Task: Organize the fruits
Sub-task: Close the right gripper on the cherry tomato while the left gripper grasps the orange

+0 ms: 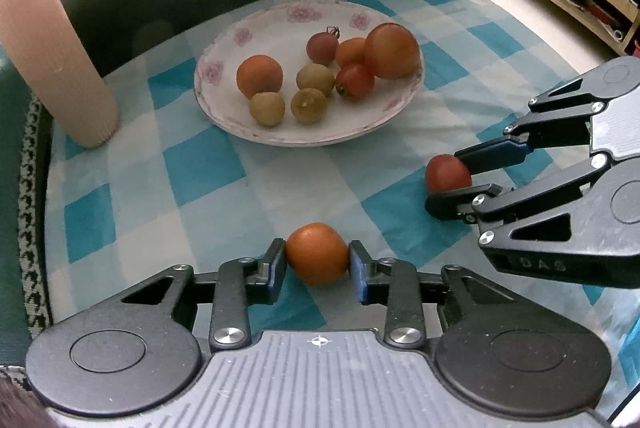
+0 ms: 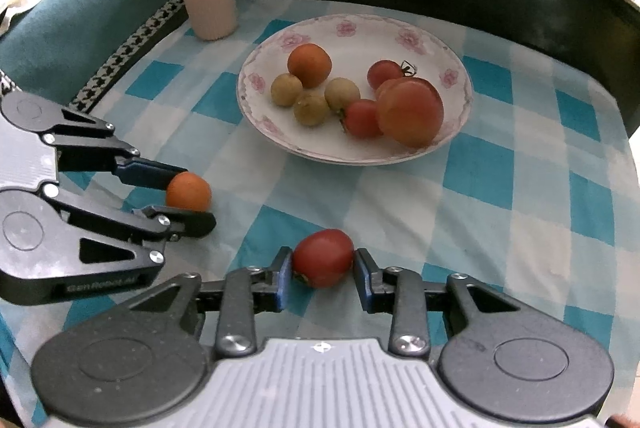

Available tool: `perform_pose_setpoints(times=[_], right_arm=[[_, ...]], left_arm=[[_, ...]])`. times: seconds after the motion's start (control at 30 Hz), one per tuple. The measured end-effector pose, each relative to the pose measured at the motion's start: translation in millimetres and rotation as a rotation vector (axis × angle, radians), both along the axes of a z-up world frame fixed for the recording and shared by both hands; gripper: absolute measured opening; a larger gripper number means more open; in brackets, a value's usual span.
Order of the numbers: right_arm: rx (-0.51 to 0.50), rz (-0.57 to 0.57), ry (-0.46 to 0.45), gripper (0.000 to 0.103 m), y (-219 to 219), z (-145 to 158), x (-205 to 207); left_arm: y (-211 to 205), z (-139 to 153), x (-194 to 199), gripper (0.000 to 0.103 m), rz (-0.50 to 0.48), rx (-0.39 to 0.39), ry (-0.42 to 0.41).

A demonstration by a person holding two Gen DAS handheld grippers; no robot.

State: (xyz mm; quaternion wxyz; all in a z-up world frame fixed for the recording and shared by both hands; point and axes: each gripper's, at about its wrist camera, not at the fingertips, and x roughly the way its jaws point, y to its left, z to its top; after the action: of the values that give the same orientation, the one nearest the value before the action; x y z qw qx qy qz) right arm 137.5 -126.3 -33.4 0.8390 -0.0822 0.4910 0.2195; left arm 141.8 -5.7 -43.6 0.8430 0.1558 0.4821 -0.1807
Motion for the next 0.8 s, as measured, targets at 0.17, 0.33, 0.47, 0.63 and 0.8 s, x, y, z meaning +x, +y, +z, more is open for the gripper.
perform_pose_setpoints(times=[0.17,0.33,0.47,0.63,0.8], right_arm=[[-0.016,0.004,-0.011,0.047,1.4,0.3,-1.7],[-0.024,0.008,-0.023,0.047,2.7,3.3,-3.6],[-0.03,0.009,-0.007,0.048,1.5,-2.5,-4.3],[-0.031,0.026,0.003,0.048,1.9,-5.8,-4.7],[-0.024,0.026,0.0,0.048,0.2,-6.1,-5.6]], left_arm=[[-2.6,0.9,-0.9,0.041,-0.005,0.006,-0.001],[-5.4,-1.8,-3.1,0.042,-0.017,0.019,0.007],[-7.3,-2.8,-2.4,0.042,-0.018,0.024,0.006],[-8.1,-4.2,-2.8,0.044,-0.027,0.036,0.004],[-8.6,-3.8,-3.0,0.041,-0.028,0.038,0.005]])
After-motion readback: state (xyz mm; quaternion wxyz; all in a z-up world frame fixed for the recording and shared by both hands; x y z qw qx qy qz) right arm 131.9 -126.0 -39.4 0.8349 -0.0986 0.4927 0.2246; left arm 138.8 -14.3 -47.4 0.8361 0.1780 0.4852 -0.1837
